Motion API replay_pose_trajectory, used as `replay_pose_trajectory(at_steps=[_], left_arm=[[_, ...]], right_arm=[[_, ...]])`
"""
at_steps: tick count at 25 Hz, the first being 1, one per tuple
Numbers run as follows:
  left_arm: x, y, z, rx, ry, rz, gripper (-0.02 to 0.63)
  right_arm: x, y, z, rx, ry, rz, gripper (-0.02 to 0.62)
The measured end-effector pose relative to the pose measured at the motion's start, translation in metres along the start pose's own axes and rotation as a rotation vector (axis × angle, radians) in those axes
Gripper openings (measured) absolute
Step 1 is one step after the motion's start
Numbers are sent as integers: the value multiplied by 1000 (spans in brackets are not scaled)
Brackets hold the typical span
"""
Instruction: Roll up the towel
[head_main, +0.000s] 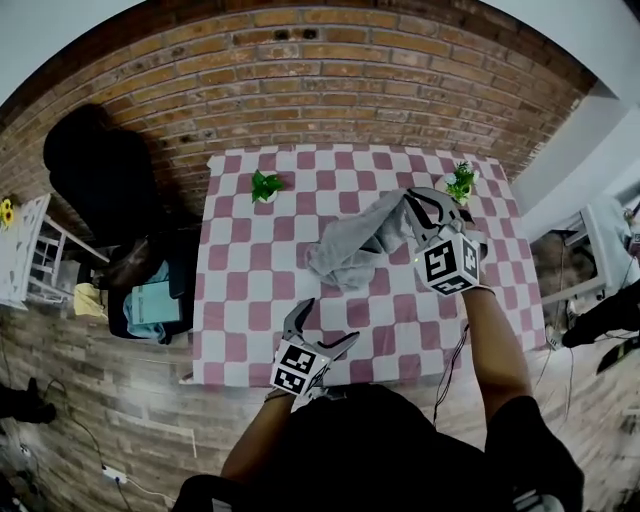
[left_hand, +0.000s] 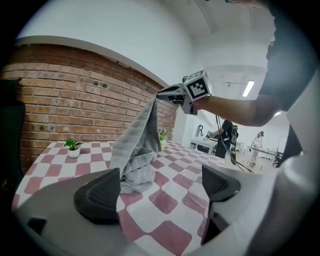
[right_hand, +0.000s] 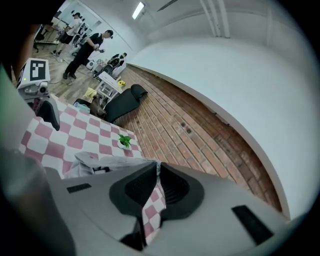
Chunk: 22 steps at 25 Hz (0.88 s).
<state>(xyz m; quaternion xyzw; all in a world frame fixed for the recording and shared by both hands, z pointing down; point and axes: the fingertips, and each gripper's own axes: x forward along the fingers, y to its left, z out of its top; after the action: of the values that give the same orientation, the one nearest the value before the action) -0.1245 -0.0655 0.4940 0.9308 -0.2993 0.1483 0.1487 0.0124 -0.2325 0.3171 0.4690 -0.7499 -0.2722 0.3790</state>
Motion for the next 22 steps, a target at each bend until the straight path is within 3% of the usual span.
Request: replay_pose_trajectory(at_steps=[5,10,16,19,22], left_arm=[[29,-18,6,94,28,-60,490],[87,-42,23,207,63,-103,464],[155,-11,34,295,159,10,417],[179,9,27,312,251,75,323],[205,20,23,354,323,129,295]], right_arm=[[14,-6,-20,-12,42,25,25],[29,-16,-33,-50,20,58,25],[38,-18,-51,-104,-32,105,25],[39,-18,-58,-131,-68,133,25],[38,-20,-64,-123,-100,145,25]])
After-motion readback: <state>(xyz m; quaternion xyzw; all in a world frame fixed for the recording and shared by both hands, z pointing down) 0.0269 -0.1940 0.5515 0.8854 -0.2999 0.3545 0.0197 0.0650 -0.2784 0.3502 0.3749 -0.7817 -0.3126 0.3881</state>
